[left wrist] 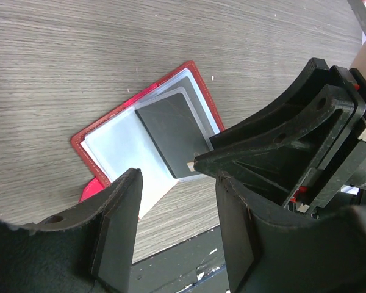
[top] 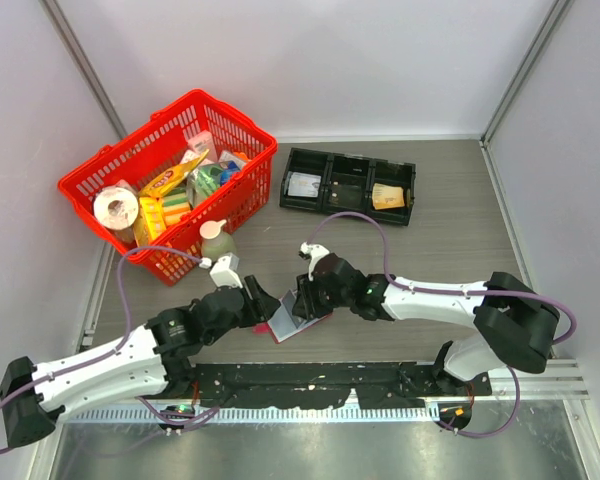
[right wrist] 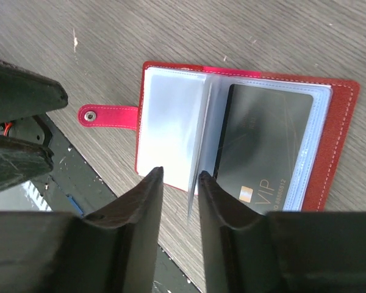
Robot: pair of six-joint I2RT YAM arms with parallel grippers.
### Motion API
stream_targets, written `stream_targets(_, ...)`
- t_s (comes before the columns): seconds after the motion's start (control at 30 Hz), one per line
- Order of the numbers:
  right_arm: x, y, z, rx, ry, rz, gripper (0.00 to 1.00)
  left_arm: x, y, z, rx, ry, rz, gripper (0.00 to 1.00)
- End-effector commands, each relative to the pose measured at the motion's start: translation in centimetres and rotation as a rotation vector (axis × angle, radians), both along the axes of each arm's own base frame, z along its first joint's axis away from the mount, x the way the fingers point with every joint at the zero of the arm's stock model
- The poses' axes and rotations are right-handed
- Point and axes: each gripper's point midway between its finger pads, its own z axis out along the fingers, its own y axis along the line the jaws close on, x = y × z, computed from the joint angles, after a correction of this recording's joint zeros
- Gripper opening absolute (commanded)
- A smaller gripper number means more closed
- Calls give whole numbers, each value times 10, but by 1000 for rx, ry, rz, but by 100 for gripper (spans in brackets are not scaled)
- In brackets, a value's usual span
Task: Take the credit cards out of the card holder
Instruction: Remove the credit card from the card holder.
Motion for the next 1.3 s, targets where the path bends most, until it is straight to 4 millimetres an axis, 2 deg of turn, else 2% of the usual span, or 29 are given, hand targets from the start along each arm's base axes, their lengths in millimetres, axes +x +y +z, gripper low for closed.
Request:
stream_targets(0.0, 21, -10, 8, 9, -57, -83, 26, 9, -25, 31, -97, -42, -22, 54)
stream_targets(0.13, 31, -28, -10, 28, -5, -145, 17, 13, -36, 25, -138, -35, -10, 52)
stream_targets(0.17, 31, -25, -10, 55, 4, -137, 17, 14, -38, 22, -152, -33, -5, 51)
stream_targets(0.27, 35, -39, -27, 68, 67, -177, 16, 17, -43, 9, -184, -12, 17, 50)
stream_targets(0.43, 33, -45, -45, 73, 122, -176, 15, 20, -45, -11, -205, 19, 56, 47)
stream_targets(0.57, 30, -44, -51, 70, 139, -160, 15, 22, -45, -22, -231, 33, 84, 46)
stream_targets(0.67, 27, -42, -52, 72, 146, -142, 14, 24, -45, -29, -222, 38, 102, 45)
stream_targets(0.97, 23, -39, -43, 93, 151, -115, 14, 22, -36, -65, -243, 112, 185, 45)
stream_targets(1.27, 20, -34, -40, 120, 173, -99, 14, 20, -46, -73, -317, 133, 169, 43)
